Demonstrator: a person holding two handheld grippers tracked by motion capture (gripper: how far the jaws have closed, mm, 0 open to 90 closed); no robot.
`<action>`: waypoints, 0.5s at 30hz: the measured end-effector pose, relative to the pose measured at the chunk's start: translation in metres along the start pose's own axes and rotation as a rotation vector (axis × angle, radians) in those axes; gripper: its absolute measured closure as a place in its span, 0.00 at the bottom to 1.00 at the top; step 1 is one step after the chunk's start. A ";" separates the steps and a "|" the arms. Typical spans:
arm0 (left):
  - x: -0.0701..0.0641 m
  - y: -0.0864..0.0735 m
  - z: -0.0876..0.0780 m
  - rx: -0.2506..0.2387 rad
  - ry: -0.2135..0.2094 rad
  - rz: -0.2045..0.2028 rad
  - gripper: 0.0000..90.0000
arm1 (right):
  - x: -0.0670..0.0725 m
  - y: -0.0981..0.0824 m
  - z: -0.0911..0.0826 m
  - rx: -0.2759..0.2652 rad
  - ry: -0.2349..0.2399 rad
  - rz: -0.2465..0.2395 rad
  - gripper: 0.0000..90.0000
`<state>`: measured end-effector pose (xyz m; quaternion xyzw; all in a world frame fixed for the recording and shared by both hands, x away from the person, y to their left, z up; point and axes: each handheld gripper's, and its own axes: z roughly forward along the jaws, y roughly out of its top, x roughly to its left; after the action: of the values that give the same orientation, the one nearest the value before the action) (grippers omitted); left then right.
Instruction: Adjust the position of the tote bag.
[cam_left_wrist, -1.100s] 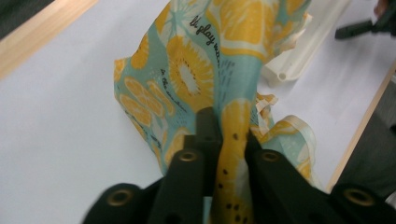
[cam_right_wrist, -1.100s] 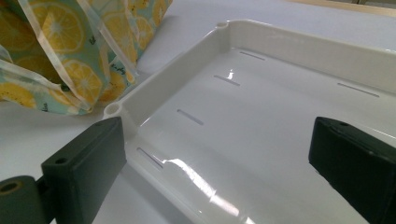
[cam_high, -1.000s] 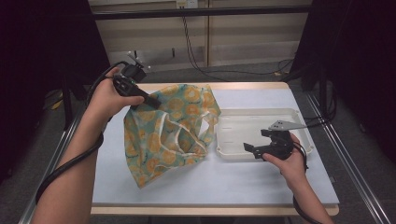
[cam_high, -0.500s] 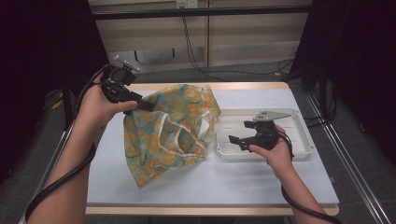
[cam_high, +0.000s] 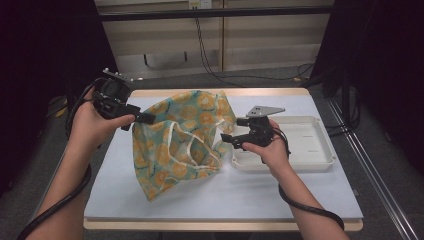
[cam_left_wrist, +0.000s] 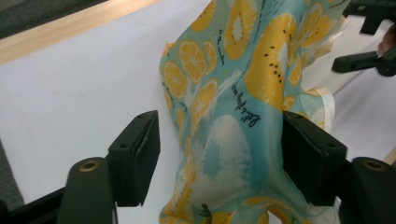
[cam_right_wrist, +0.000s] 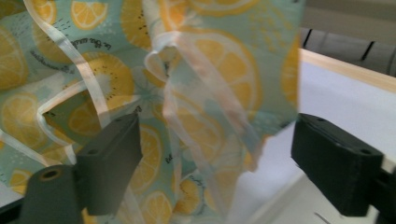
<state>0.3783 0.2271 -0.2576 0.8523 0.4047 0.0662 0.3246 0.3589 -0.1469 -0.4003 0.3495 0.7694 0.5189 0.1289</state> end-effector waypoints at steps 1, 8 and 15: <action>0.001 -0.001 0.000 0.000 -0.009 -0.009 0.35 | 0.000 0.001 0.002 -0.003 0.002 -0.001 0.20; 0.001 -0.004 0.000 0.007 0.007 -0.035 0.44 | -0.002 0.010 0.011 0.000 0.002 0.007 0.19; 0.003 -0.005 0.001 0.025 -0.018 -0.044 0.61 | 0.007 0.024 0.022 -0.003 0.044 -0.009 0.19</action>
<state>0.3773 0.2310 -0.2617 0.8478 0.4211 0.0462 0.3191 0.3762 -0.1215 -0.3878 0.3345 0.7727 0.5271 0.1149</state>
